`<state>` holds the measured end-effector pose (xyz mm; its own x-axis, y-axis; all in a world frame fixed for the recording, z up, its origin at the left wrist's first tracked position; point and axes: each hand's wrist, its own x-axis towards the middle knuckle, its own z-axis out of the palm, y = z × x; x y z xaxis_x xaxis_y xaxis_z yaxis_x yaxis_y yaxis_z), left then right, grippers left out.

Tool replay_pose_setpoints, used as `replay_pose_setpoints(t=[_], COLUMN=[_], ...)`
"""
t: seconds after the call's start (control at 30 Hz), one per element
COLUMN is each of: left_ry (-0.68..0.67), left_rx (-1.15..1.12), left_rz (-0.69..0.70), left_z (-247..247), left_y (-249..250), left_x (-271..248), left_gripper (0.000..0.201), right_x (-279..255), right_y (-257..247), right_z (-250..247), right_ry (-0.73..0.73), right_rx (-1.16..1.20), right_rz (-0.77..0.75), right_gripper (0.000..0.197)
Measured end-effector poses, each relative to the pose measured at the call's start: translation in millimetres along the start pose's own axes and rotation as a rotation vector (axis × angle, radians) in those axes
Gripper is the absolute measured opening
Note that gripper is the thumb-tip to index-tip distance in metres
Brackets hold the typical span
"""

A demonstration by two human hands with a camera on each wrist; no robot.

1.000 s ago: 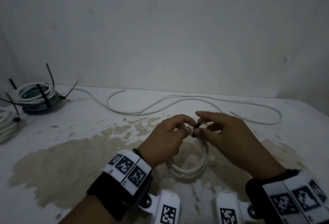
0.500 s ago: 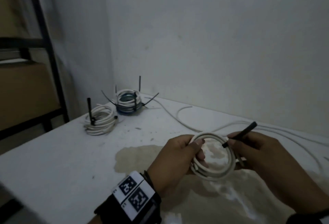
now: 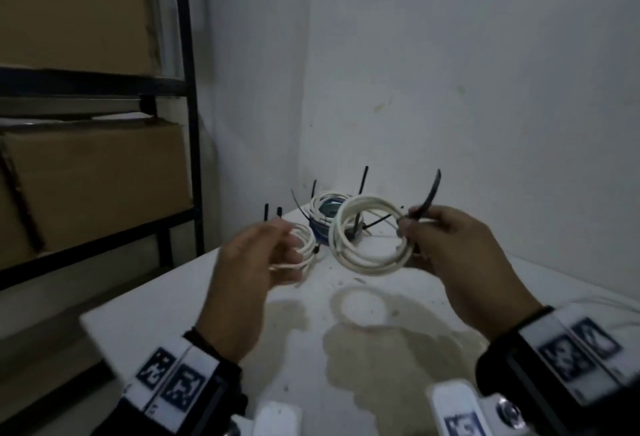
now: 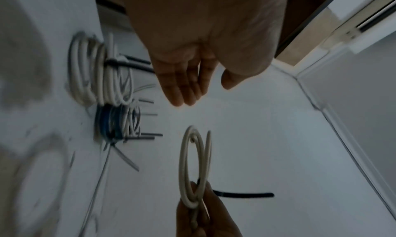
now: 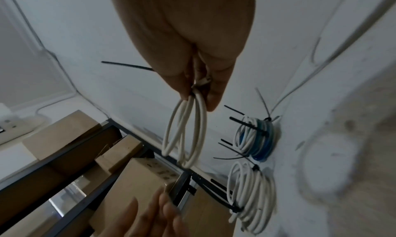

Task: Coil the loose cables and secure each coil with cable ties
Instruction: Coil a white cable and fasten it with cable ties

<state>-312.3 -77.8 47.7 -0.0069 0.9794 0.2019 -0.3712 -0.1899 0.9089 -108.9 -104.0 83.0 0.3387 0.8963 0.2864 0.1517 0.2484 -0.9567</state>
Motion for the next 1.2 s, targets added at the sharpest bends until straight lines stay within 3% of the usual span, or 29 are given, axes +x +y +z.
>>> replay_pose_setpoints(t=[0.07, 0.13, 0.37, 0.47, 0.57, 0.67, 0.8, 0.9, 1.2], left_ry=[0.145, 0.206, 0.172, 0.168, 0.130, 0.092, 0.112, 0.099, 0.066], left_rx=[0.026, 0.068, 0.040, 0.014, 0.096, 0.177, 0.195, 0.187, 0.173], left_rz=[0.026, -0.015, -0.218, -0.223, -0.212, -0.177, -0.178, -0.184, -0.154], left_z=[-24.1, -42.4, -59.9, -61.3, -63.0, -63.0, -64.6, -65.1, -61.9], left_y=[1.3, -5.0, -43.8, -52.1, -55.8, -59.2, -61.8, -61.6, -59.4], left_x=[26.3, 51.6, 86.6, 88.1, 90.3, 92.0, 92.5, 91.7, 86.1], left_gripper=[0.022, 0.020, 0.017, 0.017, 0.020, 0.025, 0.025, 0.026, 0.023], right_x=[26.9, 53.7, 113.9, 122.5, 127.6, 129.4, 128.4, 127.7, 134.4], right_y=[-5.5, -9.9, 4.2, 14.2, 22.1, 28.1, 33.8, 41.3, 36.6], right_z=[20.3, 39.6, 107.8, 125.2, 134.6, 142.3, 149.8, 153.7, 156.8], right_ry=[0.041, 0.075, -0.125, -0.276, -0.374, -0.427, -0.409, -0.322, -0.157], right_rx=[-0.069, -0.183, -0.502, -0.723, -0.786, -0.859, -1.094, -1.214, -1.106], right_rz=[-0.102, -0.193, -0.204, -0.175, -0.097, -0.051, -0.059, -0.054, -0.137], right_gripper=[0.008, 0.010, 0.007, 0.006, 0.005, 0.017, 0.023, 0.013, 0.024])
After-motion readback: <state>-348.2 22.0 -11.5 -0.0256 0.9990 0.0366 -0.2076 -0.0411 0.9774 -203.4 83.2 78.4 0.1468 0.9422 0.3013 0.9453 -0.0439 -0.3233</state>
